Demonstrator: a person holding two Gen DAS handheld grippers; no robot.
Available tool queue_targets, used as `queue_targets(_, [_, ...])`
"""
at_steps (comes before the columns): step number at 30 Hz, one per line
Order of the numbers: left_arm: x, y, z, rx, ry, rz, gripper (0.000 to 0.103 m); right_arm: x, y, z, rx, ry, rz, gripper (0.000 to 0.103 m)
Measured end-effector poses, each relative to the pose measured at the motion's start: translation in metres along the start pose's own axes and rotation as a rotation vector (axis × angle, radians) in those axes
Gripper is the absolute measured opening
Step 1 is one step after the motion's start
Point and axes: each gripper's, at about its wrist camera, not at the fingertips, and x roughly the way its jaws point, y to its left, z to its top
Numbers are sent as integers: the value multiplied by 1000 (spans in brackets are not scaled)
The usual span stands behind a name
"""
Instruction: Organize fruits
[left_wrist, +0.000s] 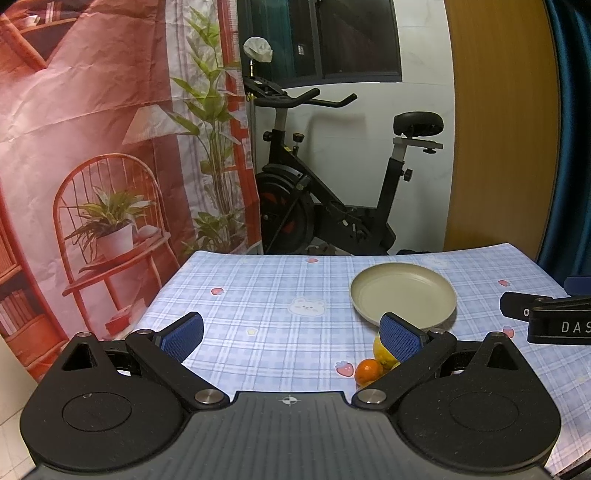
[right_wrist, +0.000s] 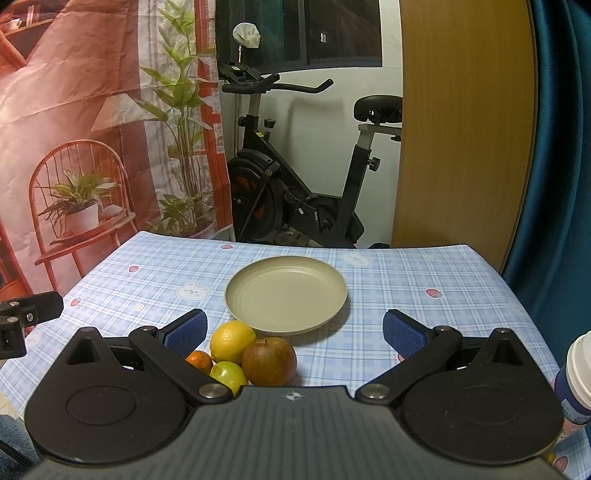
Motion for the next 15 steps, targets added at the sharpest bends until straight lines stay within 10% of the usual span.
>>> queue_targets(15, [0, 0, -1, -13, 5, -18, 102, 1, -1, 0, 0, 1, 1, 103])
